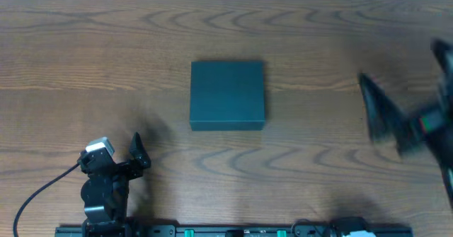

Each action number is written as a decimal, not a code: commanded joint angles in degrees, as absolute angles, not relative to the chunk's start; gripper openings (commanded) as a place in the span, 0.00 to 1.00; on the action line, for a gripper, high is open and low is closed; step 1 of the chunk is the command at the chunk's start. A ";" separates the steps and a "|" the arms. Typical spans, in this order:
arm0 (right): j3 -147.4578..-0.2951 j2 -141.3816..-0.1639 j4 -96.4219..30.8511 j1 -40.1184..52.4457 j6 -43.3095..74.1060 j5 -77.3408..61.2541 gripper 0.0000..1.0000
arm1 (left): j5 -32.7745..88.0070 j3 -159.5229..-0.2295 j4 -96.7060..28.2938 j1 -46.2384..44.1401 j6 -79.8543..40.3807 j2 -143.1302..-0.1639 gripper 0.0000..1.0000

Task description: Pack container

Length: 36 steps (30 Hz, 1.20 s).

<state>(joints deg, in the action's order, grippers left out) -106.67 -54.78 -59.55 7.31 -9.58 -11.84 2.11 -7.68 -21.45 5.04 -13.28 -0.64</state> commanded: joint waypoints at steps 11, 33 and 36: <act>-44.34 -21.02 -37.56 5.96 -13.37 -9.04 0.99 | 1.06 -6.37 -21.39 4.80 -12.40 -0.25 0.95; -8.78 -0.32 -33.61 7.16 -13.34 -9.39 0.99 | 1.06 -6.37 -21.39 4.80 -12.40 -0.25 0.95; -8.78 -0.43 -33.63 7.16 -13.37 -9.39 0.99 | 1.06 -6.37 -21.39 4.80 -12.40 -0.25 0.95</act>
